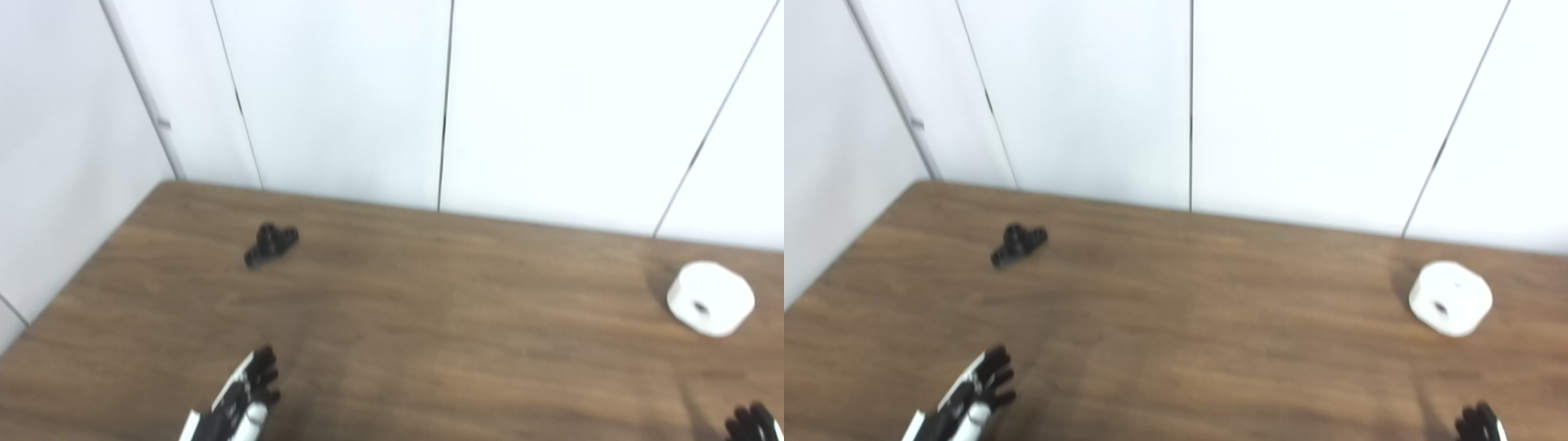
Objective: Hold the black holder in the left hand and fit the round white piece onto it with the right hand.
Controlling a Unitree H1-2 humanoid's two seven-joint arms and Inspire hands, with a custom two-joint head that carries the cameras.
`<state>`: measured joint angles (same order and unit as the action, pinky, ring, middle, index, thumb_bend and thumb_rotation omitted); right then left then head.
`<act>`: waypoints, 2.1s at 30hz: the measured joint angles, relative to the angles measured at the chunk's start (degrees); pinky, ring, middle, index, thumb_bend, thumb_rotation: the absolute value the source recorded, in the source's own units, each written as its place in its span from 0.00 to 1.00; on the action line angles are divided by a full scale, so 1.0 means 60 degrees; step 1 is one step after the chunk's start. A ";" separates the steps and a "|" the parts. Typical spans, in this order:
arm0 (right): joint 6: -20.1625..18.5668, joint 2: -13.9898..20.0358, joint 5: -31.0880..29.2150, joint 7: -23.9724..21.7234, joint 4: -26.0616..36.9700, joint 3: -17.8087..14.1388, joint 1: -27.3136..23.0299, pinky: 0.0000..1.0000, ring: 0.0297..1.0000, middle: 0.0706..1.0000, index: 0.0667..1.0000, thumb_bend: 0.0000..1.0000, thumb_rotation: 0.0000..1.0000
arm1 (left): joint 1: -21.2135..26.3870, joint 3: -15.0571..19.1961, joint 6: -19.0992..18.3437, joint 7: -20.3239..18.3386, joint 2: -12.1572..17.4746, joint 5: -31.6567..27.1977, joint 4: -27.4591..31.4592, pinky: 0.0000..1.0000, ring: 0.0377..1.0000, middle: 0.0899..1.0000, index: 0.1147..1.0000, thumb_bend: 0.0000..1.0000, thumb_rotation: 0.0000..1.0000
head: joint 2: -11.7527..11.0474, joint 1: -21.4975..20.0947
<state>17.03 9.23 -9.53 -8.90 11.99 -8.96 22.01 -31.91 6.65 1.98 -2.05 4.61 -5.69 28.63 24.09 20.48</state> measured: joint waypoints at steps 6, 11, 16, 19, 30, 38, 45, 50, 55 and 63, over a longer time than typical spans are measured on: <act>0.0403 0.0026 -0.0027 -0.0110 -0.0268 0.0002 -0.0095 1.00 0.99 0.99 1.00 0.52 1.00 | 0.0017 -0.0112 0.0270 0.0038 -0.0016 0.0140 -0.0216 0.84 0.91 0.91 0.90 0.30 0.57 | -0.0410 0.0147; 0.0544 0.0062 -0.0125 -0.0245 -0.0393 0.0004 -0.0161 1.00 1.00 1.00 1.00 0.52 1.00 | 0.0027 -0.0167 0.0358 0.0220 -0.0026 0.0165 -0.0326 0.81 0.90 0.91 0.88 0.36 0.56 | -0.0411 0.0176; 0.0523 0.0064 -0.0141 -0.0249 -0.0378 0.0003 -0.0158 1.00 1.00 1.00 1.00 0.53 1.00 | 0.0034 -0.0217 0.0357 0.0323 -0.0014 0.0320 -0.0331 0.79 0.90 0.90 0.88 0.37 0.51 | -0.0280 0.0030; 0.0488 0.0072 -0.0137 -0.0248 -0.0357 0.0000 -0.0153 1.00 1.00 1.00 1.00 0.55 1.00 | 0.0034 -0.0236 0.0363 0.0343 -0.0005 0.0442 -0.0330 0.79 0.90 0.90 0.88 0.38 0.40 | -0.0191 -0.0102; 0.0475 0.0121 -0.0061 -0.0226 -0.0307 -0.0076 -0.0053 1.00 1.00 1.00 1.00 0.55 1.00 | 0.0671 0.0471 -0.1056 0.0843 0.0234 0.2497 0.0669 0.73 0.80 0.82 0.78 0.67 0.01 | -0.0045 -0.0454; 0.0451 0.0105 0.0029 -0.0207 -0.0276 -0.0026 -0.0108 1.00 0.99 0.99 1.00 0.54 1.00 | 0.3186 0.0985 -0.2066 0.1084 0.0600 0.4035 0.0900 0.79 0.83 0.82 0.78 0.80 0.03 | 0.0029 -0.0615; 0.0398 0.0077 0.0294 -0.0074 -0.0186 -0.0040 -0.0074 1.00 0.98 0.98 1.00 0.53 1.00 | 0.3909 0.0931 -0.3015 0.0967 0.0899 0.6252 0.0793 0.92 0.96 0.91 0.83 0.79 0.19 | 0.0087 -0.0688; 0.0283 0.0077 0.0296 0.0015 -0.0118 -0.0070 -0.0018 1.00 0.98 0.98 0.99 0.53 1.00 | 0.4530 0.0828 -0.3386 0.0871 0.1157 0.6952 0.0260 0.89 0.97 0.93 0.84 0.82 0.25 | 0.0117 -0.0717; 0.0175 0.0071 0.0309 0.0018 -0.0033 -0.0060 0.0002 1.00 0.98 0.98 0.99 0.52 1.00 | 0.5343 0.0748 -0.3668 0.0881 0.1350 0.7426 -0.0559 0.94 0.96 0.93 0.82 0.82 0.29 | 0.0161 -0.0747; -0.0029 0.0058 0.0407 0.0068 0.0070 -0.0065 0.0022 0.96 0.97 0.97 0.97 0.53 1.00 | 0.6012 0.0471 -0.3494 0.1336 0.2012 0.7935 -0.2440 1.00 0.93 0.88 0.79 0.83 0.34 | 0.0219 -0.0805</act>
<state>16.86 9.58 -7.09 -8.49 12.41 -9.35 22.15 4.16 9.48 -18.98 5.97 16.68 41.92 13.99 25.40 15.64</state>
